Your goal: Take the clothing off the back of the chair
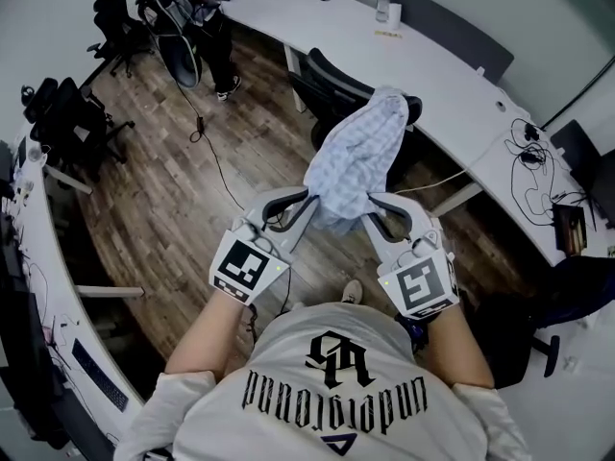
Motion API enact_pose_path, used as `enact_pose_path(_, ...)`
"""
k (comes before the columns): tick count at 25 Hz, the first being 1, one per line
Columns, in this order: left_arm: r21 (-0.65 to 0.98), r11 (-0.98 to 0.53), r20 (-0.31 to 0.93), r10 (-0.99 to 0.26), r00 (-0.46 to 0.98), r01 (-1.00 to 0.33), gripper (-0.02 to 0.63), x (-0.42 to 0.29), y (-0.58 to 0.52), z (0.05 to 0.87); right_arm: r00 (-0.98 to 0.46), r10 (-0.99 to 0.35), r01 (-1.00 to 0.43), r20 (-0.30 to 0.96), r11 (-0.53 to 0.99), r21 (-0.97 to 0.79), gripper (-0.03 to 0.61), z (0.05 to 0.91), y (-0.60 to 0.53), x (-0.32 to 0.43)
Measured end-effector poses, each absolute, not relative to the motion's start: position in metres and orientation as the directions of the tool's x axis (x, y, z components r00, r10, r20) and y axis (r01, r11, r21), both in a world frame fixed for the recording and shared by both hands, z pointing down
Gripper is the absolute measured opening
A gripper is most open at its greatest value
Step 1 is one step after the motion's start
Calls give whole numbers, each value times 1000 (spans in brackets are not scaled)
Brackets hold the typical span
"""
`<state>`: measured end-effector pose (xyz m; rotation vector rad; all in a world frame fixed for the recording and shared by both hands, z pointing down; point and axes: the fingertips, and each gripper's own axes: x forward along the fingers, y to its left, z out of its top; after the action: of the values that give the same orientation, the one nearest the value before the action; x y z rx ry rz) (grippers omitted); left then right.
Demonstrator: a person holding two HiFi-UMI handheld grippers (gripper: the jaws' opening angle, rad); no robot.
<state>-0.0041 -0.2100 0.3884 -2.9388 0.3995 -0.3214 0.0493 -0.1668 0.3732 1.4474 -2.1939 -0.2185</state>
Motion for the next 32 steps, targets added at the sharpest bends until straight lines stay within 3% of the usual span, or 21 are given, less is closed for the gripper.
enact_pose_path(17, -163, -984, 168, -97, 981, -69, 80, -86, -139, 391, -154, -927, -869, 341, 291, 401, 44, 376, -90, -44)
enact_pose_path(32, -183, -974, 168, -166, 972, -134, 80, -68, -23, 386, -237, -916, -860, 323, 353, 370, 44, 378, 23, -24)
